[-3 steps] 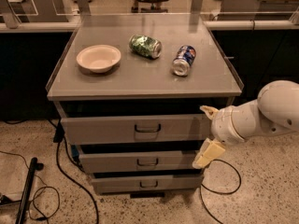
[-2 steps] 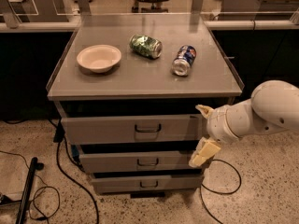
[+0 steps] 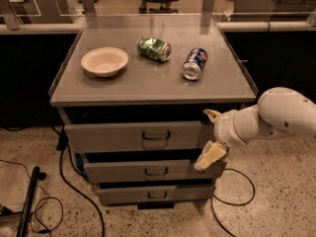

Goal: Open top drawer

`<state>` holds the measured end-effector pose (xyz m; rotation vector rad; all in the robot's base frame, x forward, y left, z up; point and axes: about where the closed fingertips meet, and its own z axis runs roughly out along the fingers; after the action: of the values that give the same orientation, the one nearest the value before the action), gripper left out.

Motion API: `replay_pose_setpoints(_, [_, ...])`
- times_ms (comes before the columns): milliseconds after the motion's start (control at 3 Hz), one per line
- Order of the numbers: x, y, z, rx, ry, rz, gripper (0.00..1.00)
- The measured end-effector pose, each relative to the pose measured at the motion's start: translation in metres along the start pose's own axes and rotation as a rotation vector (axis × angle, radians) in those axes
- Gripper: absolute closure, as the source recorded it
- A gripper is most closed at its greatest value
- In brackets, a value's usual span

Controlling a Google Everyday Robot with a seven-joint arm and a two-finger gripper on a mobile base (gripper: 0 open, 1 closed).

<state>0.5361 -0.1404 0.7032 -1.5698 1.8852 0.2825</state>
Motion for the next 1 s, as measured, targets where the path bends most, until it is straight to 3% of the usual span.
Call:
replay_pose_setpoints(333, [0.003, -0.012, 0.013, -0.008, -0.025, 0.011, 0.0])
replay_pose_setpoints(1000, [0.01, -0.018, 0.055, -0.088, -0.046, 0.021, 0.0])
